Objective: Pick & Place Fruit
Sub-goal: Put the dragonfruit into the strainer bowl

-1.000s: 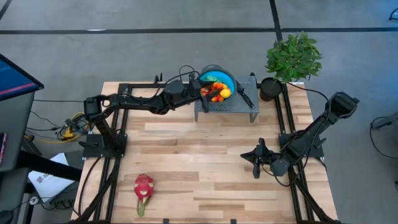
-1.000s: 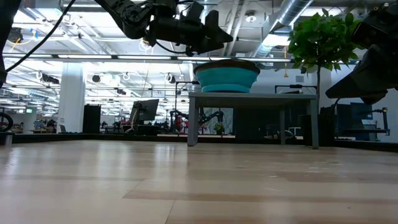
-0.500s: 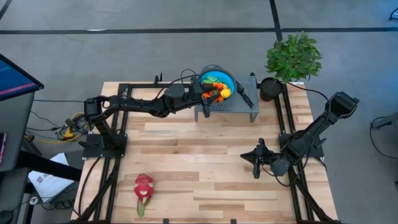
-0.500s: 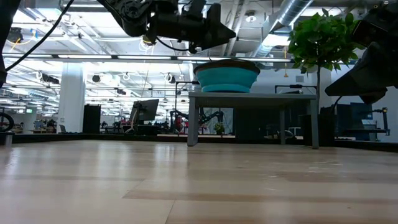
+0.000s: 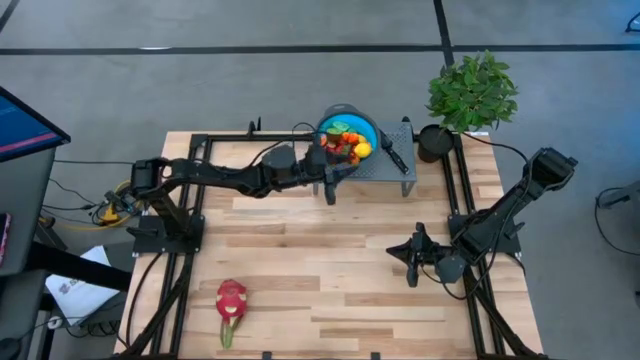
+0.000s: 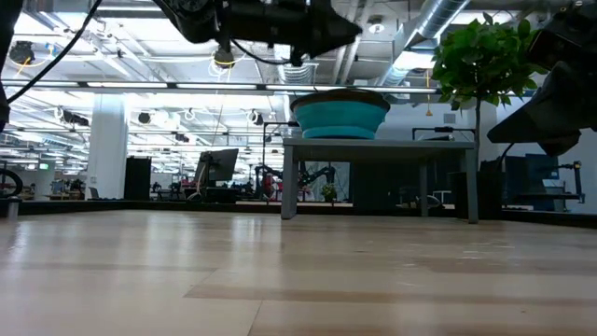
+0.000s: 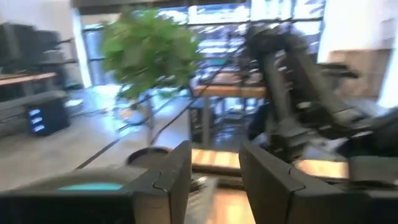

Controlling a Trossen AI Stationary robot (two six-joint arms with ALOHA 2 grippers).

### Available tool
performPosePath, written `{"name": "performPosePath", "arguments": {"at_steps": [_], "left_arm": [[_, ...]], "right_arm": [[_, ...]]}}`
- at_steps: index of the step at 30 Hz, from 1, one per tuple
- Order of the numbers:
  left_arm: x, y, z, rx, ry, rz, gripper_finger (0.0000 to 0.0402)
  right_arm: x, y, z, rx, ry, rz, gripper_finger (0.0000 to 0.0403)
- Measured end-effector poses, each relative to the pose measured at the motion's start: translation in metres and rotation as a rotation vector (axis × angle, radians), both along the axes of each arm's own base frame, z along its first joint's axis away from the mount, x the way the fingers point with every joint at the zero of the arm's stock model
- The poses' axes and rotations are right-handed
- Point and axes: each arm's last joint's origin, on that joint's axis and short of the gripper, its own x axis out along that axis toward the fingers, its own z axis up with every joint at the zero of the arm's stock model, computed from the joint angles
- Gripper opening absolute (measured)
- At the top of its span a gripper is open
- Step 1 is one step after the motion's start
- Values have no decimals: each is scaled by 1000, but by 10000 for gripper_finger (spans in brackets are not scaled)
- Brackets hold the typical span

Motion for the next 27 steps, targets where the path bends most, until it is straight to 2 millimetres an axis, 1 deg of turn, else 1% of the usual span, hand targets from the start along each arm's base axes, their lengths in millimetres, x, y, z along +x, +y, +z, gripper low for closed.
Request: {"name": "performPosePath", "arguments": {"at_steps": [3,6,9,14,18,21,24,27], "left_arm": [[-9,-17,7,-21,-23,-101,118],[-28,-38,13,-88,-43,-215,108],[-56,-63,19,-167,-64,-350,100],[-117,-100,20,-309,-91,-553,91],[-165,-120,9,-402,-100,-658,86],[-190,-129,-4,-488,-109,-656,81],[-207,-134,-21,-553,-104,-591,72],[-214,-138,-32,-603,-95,-523,60]], "right_arm": [[-1,1,0,16,-2,5,0],[-3,4,0,19,-1,24,0],[-5,7,0,25,-3,41,0],[-8,10,0,42,-3,55,0],[-9,10,-1,37,1,62,0],[-9,10,-1,37,1,61,0],[-9,10,-1,37,1,60,0],[-9,10,-1,37,0,58,0]]}}
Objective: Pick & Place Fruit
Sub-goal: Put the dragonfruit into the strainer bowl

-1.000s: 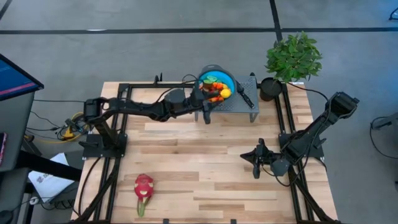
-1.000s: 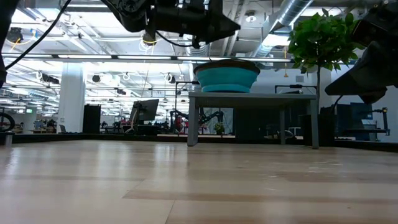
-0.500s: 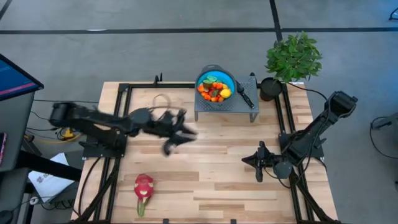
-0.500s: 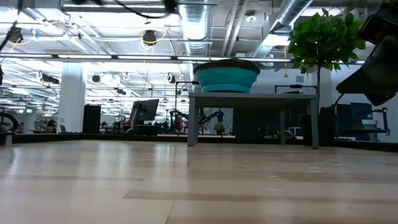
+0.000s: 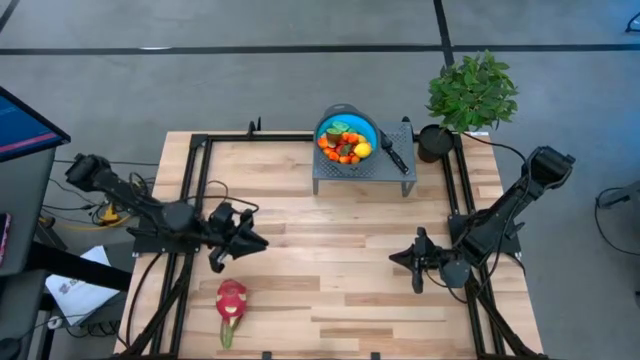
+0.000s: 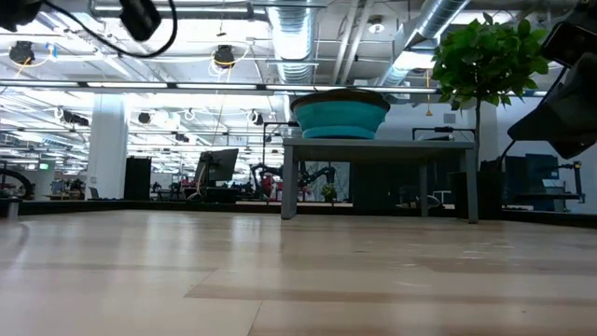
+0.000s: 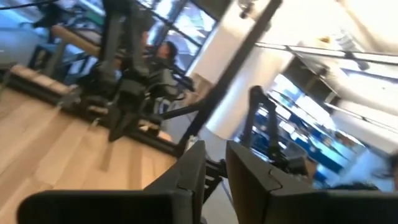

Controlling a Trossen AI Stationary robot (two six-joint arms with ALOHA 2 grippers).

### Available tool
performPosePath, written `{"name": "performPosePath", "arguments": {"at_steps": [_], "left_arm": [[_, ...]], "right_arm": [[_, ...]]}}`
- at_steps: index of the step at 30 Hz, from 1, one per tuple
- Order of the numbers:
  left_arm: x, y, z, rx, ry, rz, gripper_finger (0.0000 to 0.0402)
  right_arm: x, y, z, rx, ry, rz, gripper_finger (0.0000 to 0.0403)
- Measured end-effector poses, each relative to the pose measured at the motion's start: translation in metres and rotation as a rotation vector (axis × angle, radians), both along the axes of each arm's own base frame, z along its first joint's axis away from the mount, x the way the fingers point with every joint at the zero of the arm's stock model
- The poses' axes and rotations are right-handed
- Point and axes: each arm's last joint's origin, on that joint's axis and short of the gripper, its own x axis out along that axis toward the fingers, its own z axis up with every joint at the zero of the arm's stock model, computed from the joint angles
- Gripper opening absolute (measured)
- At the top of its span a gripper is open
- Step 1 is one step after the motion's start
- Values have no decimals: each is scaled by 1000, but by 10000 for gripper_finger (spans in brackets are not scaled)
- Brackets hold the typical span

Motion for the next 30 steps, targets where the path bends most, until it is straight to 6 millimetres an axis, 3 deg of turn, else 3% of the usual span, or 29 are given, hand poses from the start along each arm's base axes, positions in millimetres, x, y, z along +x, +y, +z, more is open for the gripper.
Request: {"name": "performPosePath", "arguments": {"at_steps": [7,17,30], "left_arm": [[5,-9,-2,-34,43,54,20],[43,-31,11,-84,105,24,1],[74,-97,-19,-539,463,-136,1]], "right_arm": [[3,-3,0,0,0,-23,0],[4,-5,0,-1,0,-33,0],[4,-5,0,-31,7,-21,0]]}}
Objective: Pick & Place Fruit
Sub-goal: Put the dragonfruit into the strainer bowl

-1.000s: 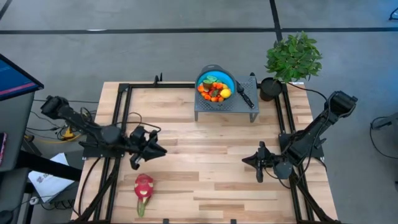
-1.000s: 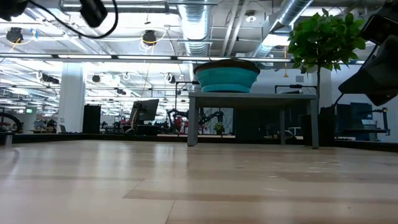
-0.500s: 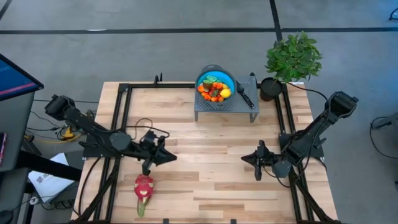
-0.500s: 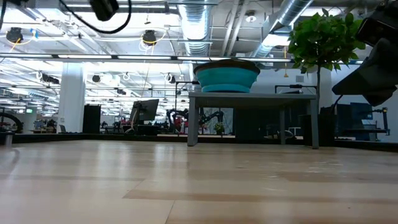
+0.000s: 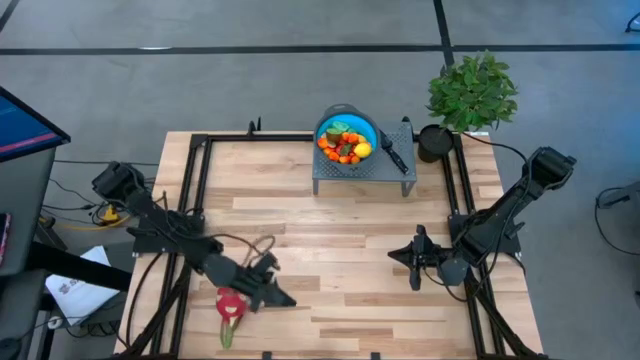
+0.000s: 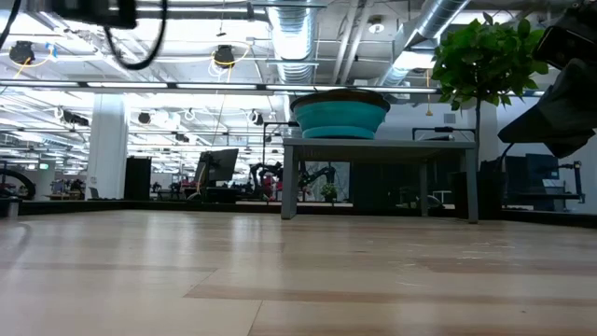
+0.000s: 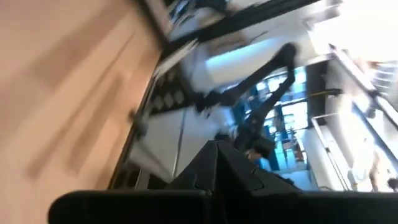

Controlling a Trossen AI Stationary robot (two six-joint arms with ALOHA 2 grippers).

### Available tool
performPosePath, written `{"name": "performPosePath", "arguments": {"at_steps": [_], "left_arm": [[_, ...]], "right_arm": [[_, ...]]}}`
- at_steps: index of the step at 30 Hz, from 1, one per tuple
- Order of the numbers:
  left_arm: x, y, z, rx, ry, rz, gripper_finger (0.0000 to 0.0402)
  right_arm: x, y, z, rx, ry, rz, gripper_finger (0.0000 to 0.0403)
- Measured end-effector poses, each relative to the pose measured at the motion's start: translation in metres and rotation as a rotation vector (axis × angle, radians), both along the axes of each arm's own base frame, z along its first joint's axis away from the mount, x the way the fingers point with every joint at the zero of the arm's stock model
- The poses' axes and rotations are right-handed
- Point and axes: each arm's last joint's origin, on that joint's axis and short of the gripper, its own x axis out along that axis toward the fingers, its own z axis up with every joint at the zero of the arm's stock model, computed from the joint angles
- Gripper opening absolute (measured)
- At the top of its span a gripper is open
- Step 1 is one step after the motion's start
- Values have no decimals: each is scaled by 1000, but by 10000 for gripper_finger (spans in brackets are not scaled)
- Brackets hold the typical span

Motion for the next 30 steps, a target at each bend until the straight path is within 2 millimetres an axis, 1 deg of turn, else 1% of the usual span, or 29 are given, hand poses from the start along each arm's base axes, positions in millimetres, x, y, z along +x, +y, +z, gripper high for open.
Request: {"name": "performPosePath", "arguments": {"at_steps": [2,5,10,14,19,22,26,30], "left_arm": [[7,-7,-2,-50,102,-23,1],[17,-12,-1,-84,267,-67,1],[21,-9,11,-136,454,-129,1],[5,-1,12,-140,651,-112,1],[-27,16,4,-152,1037,-60,1],[-45,24,5,-157,1211,-52,1],[-64,29,7,-155,1358,-2,1],[-80,25,4,-134,1498,23,1]], "right_arm": [[0,0,0,-3,2,0,0],[0,-1,0,-24,7,3,0],[2,-4,-1,-36,14,-15,0],[3,-6,-2,-50,27,-27,0],[2,-7,-3,-60,39,-27,0],[2,-7,-4,-66,44,-27,0],[2,-7,-4,-65,44,-28,0],[1,-8,-4,-68,48,-28,0]]}}
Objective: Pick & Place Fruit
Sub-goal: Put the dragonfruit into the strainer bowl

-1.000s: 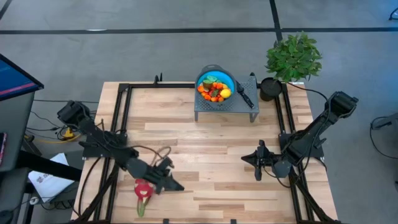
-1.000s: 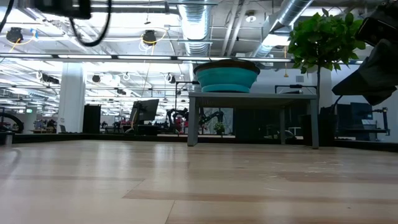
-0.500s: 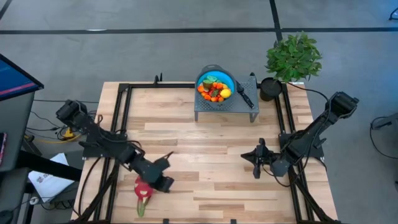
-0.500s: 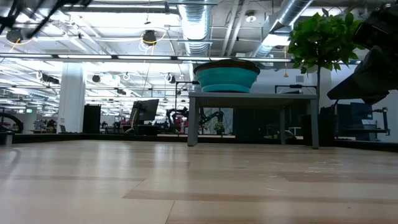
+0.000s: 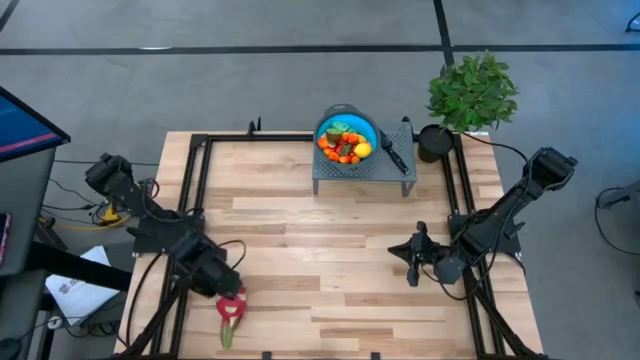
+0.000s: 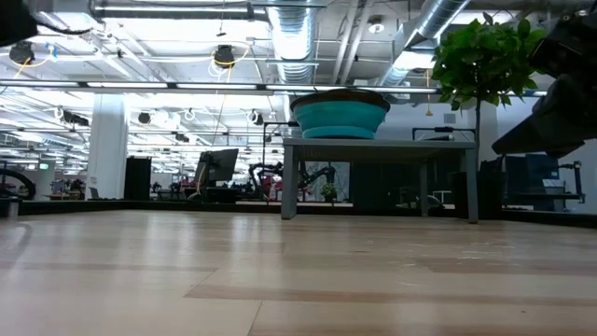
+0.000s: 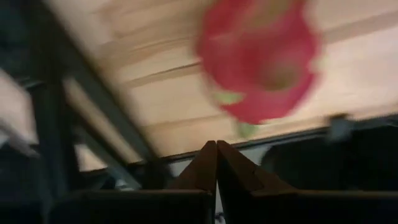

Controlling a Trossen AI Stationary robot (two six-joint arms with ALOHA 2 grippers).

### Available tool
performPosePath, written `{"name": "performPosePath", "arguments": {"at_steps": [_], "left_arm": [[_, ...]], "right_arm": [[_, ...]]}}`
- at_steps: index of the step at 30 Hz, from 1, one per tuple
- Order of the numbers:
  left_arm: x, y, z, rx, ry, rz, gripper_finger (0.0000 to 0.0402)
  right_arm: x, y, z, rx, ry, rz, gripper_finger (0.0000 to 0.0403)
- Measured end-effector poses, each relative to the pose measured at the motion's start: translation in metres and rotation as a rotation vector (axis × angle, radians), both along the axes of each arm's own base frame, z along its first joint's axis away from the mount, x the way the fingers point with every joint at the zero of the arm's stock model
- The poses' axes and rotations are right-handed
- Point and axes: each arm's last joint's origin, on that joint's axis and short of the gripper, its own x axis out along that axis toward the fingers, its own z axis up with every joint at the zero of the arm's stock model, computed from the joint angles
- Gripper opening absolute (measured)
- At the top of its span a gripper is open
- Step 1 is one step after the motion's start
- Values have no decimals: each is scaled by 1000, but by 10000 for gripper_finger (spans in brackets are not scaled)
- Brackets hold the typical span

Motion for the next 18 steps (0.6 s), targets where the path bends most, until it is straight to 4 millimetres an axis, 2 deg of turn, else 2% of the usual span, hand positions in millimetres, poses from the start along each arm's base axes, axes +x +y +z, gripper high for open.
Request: {"name": "performPosePath", "arguments": {"at_steps": [9,18], "left_arm": [[-21,-25,-27,88,136,-43,1],[-21,-48,-67,88,-8,-120,1]], "right_arm": [[0,0,0,-1,1,0,0],[0,0,0,3,-3,0,0]]}}
